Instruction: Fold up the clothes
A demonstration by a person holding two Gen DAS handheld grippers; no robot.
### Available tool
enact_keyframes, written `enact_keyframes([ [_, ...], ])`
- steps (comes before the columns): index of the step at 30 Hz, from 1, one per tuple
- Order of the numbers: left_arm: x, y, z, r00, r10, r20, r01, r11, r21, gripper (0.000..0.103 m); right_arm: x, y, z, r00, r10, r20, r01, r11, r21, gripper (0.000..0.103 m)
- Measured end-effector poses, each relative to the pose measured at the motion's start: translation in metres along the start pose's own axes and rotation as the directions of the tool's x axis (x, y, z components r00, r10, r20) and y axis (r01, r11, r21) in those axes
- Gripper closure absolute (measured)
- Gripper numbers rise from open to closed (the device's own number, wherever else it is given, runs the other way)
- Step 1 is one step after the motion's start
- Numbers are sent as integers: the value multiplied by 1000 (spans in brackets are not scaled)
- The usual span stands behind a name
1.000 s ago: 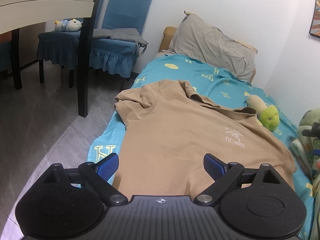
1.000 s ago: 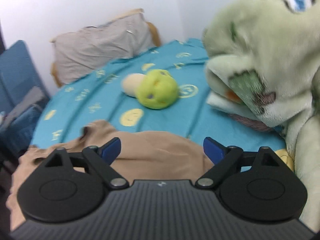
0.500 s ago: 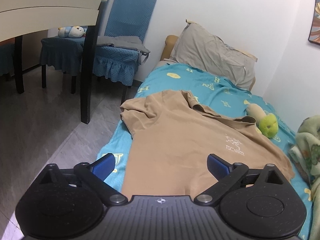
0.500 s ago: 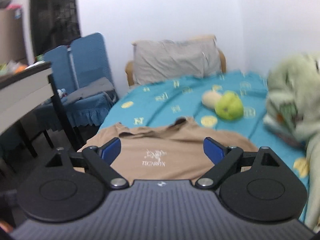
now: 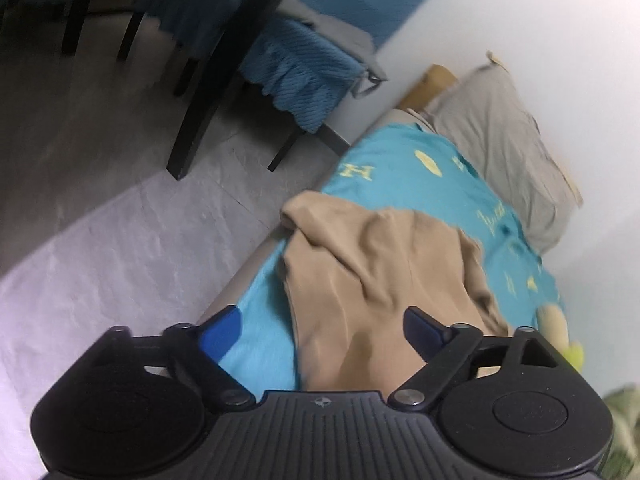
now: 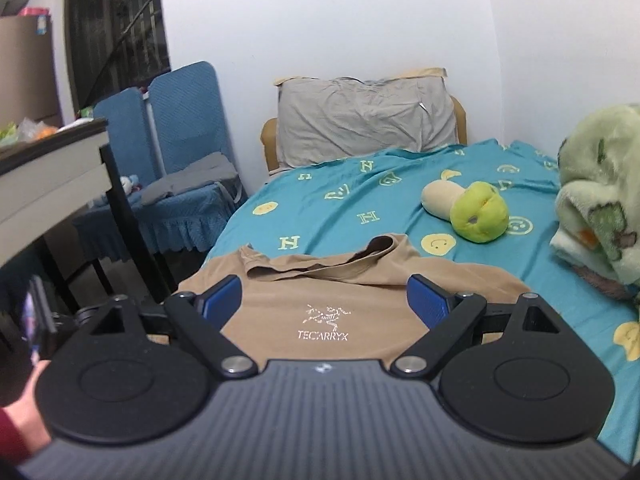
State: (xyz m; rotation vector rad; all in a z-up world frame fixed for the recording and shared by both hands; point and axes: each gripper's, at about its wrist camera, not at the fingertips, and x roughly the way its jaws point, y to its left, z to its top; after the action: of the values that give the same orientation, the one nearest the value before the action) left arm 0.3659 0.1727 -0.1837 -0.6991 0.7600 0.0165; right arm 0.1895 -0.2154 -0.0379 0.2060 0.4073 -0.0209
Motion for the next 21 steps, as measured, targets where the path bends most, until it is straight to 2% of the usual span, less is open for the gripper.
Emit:
enact_keyframes([
  [3,22,3,12,1000,-18,4,18,999,-26,33,13,-8,0,1000,12,-23,-11,999,49,12],
  [4,28,3,15,1000,-14,5,14,1000,-20,43,18,-11,0,999,15,-31,-13,997,70,12],
  [5,33,2,18,1000,-11,7,11,1000,-12,48,22,-13,0,999,16,-38,-13,996,87,12],
  [7,41,-1,20,1000,-2,8,2,1000,10,73,29,-18,0,999,13,-51,-7,993,117,12],
  [10,38,-3,24,1000,-12,25,11,999,38,92,32,-22,-1,998,6,-63,3,990,144,12],
  [15,12,-11,33,995,-45,85,35,994,107,95,26,-24,0,998,-15,-58,24,989,143,12],
  [21,-12,-44,43,990,-9,138,-21,976,216,95,18,-21,4,997,-68,-24,70,994,87,12],
])
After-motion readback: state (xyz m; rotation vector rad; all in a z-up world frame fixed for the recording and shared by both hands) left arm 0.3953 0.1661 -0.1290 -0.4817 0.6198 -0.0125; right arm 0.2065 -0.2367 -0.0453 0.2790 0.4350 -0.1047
